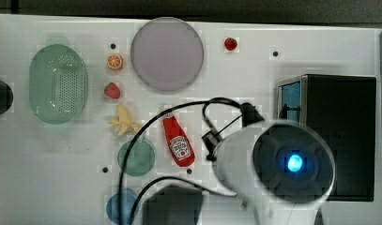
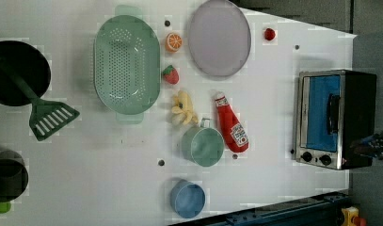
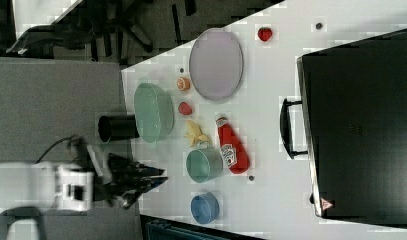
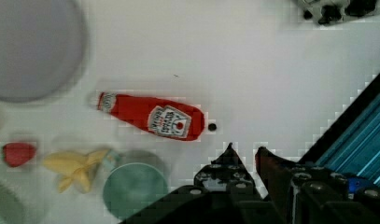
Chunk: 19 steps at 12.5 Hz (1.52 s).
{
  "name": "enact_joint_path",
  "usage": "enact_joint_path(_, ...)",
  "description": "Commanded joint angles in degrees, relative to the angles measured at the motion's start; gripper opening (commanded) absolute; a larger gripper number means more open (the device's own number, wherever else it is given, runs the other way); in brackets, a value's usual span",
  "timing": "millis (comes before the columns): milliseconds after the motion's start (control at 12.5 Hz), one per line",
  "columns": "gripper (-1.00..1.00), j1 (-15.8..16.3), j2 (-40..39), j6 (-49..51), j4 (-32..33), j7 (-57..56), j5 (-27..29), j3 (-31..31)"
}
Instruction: Flap open oven.
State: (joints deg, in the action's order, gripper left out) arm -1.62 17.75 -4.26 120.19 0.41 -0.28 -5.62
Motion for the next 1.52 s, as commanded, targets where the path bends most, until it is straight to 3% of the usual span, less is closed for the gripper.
enact_joint_path(80, -0.65, -0.57, -0.84, -2.38, 0.31, -8.26, -0.26, -3.19)
enact_joint_path(240, -0.65, -0.68, -3.19, -4.84, 0.91, -16.98, -1.19, -5.36)
enact_joint_path(560, -0.65, -0.77, -7.74, -14.24, 2.36, -37.99, -8.72, -9.50)
enact_joint_path(880, -0.65, -1.05, -11.72, -26.87, 4.44, -54.71, -9.56, -13.99)
enact_joint_path(1520, -0.65, -1.35, -20.71, -38.27, 6.25, -63.76, -9.13, -20.04)
